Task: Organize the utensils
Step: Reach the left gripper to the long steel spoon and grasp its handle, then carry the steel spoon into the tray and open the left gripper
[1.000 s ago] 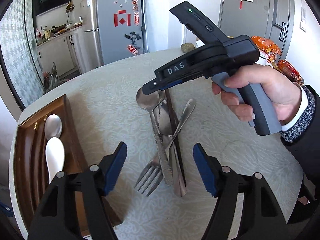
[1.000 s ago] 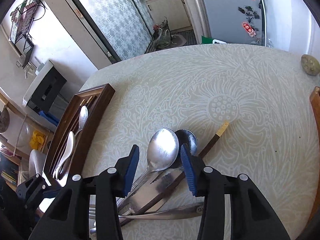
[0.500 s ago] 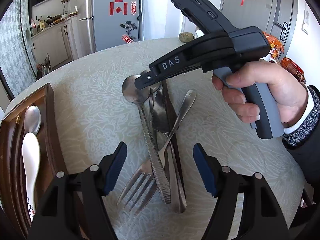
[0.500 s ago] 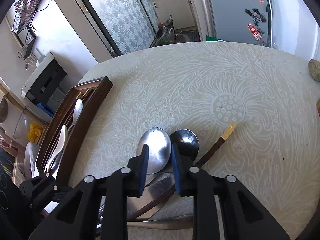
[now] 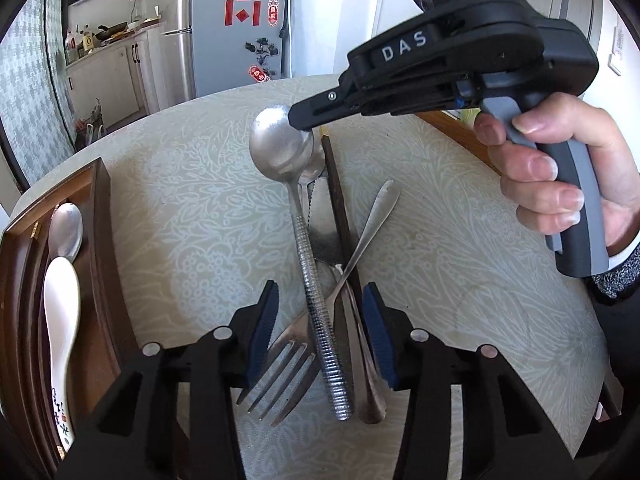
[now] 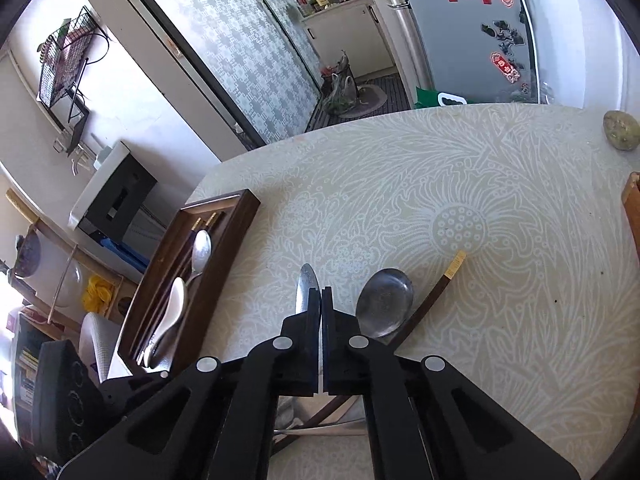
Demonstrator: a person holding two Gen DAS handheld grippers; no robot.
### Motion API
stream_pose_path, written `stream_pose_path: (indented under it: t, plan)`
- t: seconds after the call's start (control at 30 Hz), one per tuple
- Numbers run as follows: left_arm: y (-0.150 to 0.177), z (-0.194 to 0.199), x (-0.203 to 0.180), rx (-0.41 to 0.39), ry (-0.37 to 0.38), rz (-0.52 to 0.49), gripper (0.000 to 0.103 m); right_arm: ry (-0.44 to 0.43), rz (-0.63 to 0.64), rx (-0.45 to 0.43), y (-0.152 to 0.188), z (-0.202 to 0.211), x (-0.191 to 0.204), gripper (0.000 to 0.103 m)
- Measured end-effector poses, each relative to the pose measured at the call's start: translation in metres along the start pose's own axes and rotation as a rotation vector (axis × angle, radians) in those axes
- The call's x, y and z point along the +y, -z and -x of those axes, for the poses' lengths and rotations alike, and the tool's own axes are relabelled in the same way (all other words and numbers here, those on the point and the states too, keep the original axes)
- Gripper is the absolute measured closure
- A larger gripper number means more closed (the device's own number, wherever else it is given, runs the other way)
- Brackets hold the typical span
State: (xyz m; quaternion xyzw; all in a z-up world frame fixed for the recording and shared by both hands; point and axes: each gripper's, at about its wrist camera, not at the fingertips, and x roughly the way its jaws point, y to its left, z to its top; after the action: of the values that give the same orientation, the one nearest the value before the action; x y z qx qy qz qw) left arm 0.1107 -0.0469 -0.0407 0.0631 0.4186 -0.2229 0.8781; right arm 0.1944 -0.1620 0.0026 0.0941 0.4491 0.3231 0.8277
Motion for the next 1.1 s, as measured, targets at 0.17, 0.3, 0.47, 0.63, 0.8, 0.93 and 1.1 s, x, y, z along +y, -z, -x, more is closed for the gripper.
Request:
stream_pose_path:
  t: [0.17, 0.3, 0.47, 0.63, 0.8, 0.93, 1.1]
  plan:
    - [0.0, 0.002, 0.001, -0.008, -0.013, 0.007, 0.076, -0.011, 0.01, -0.018, -0.002, 0.008, 0.011, 0.102]
    - [0.0, 0.009, 0.005, -0.013, -0.025, 0.006, 0.089, -0.006, 0.023, -0.018, -0.002, 0.01, 0.018, 0.102]
    - [0.003, 0.022, 0.01, -0.027, -0.04, 0.01, 0.09, 0.007, 0.043, -0.019, -0.003, 0.012, 0.032, 0.102]
    - [0.009, 0.04, 0.022, -0.057, -0.043, 0.031, 0.091, 0.013, 0.071, -0.021, -0.006, 0.013, 0.056, 0.102]
    - [0.017, 0.068, 0.042, -0.083, -0.086, 0.044, 0.091, -0.011, 0.098, -0.018, -0.013, -0.002, 0.09, 0.102]
    - [0.029, 0.081, 0.074, -0.084, -0.128, 0.097, 0.091, -0.031, 0.141, 0.008, -0.022, -0.031, 0.122, 0.102]
    - [0.04, 0.088, 0.115, -0.082, -0.173, 0.169, 0.092, -0.063, 0.163, 0.038, -0.034, -0.069, 0.15, 0.102]
